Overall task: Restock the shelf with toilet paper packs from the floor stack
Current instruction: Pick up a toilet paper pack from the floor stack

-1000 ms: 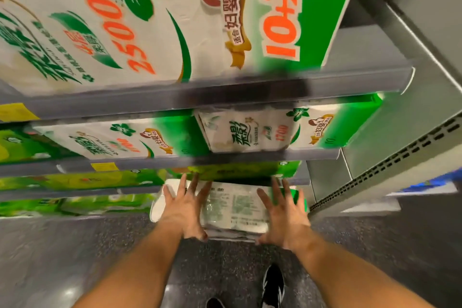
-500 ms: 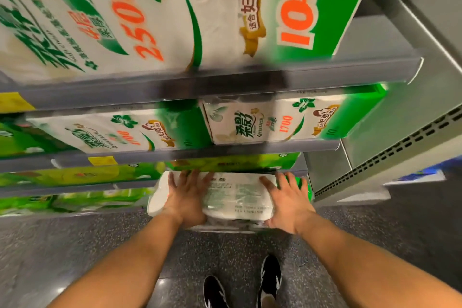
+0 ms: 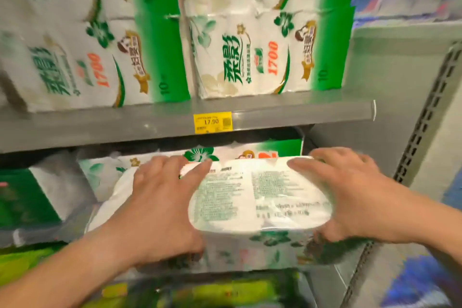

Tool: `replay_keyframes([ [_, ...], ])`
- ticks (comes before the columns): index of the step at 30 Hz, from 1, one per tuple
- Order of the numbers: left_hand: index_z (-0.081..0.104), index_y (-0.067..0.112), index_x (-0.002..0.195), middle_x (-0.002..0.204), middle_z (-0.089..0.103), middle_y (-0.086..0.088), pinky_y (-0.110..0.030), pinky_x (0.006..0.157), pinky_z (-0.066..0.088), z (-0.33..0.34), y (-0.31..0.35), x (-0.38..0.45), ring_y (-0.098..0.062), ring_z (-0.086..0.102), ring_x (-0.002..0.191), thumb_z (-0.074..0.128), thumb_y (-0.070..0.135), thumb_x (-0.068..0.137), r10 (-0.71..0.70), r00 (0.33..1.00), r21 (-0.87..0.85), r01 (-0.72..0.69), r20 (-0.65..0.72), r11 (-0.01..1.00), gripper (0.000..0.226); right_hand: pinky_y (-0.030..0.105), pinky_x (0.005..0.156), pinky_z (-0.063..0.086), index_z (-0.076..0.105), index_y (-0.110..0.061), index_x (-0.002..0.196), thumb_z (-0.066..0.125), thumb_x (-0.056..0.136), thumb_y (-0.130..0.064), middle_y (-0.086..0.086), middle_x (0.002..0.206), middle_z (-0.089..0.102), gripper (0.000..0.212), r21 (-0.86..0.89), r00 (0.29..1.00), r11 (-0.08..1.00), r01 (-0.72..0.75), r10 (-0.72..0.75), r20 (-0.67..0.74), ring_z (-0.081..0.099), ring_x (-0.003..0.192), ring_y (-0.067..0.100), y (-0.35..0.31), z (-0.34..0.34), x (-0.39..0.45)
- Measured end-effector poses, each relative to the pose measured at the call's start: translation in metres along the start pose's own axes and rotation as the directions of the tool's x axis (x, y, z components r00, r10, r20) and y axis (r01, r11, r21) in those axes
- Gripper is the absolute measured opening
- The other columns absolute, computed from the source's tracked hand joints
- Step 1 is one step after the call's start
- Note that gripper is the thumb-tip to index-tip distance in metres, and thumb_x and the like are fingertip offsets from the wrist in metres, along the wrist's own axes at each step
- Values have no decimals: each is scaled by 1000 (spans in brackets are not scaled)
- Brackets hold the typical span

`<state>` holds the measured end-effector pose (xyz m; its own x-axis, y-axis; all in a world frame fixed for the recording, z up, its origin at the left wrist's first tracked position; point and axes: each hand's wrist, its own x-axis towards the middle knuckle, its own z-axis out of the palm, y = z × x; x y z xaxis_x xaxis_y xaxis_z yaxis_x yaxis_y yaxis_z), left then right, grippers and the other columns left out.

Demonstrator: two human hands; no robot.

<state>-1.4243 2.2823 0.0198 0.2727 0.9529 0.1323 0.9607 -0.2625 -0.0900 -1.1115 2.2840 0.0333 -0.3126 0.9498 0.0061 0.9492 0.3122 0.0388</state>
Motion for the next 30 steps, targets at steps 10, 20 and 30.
replay_keyframes([
  [10,15,47,154,137,43,-12,-54,110,34,-239,21,12,-37,35,130,39,87,25,99,850,172,-10,-517,985,138,49,108,41,29,-67,138,60,24,-73,-6,128,44,118,-34,853,999,-20,-1,-521,45,124,25,24,-238,-65],
  [20,16,44,157,137,38,-6,-48,104,30,-262,42,35,-32,29,125,61,73,38,59,804,134,26,-592,991,131,50,114,30,27,-53,150,90,48,-57,-9,149,34,121,-32,803,999,-33,8,-596,30,133,19,47,-251,-56],
  [30,21,46,156,138,39,-7,-44,104,30,-250,50,92,-33,31,127,67,71,37,-22,829,89,87,-559,992,130,56,114,29,22,-55,150,86,49,-64,-5,151,34,120,-51,831,999,8,-35,-554,30,137,24,93,-250,8],
])
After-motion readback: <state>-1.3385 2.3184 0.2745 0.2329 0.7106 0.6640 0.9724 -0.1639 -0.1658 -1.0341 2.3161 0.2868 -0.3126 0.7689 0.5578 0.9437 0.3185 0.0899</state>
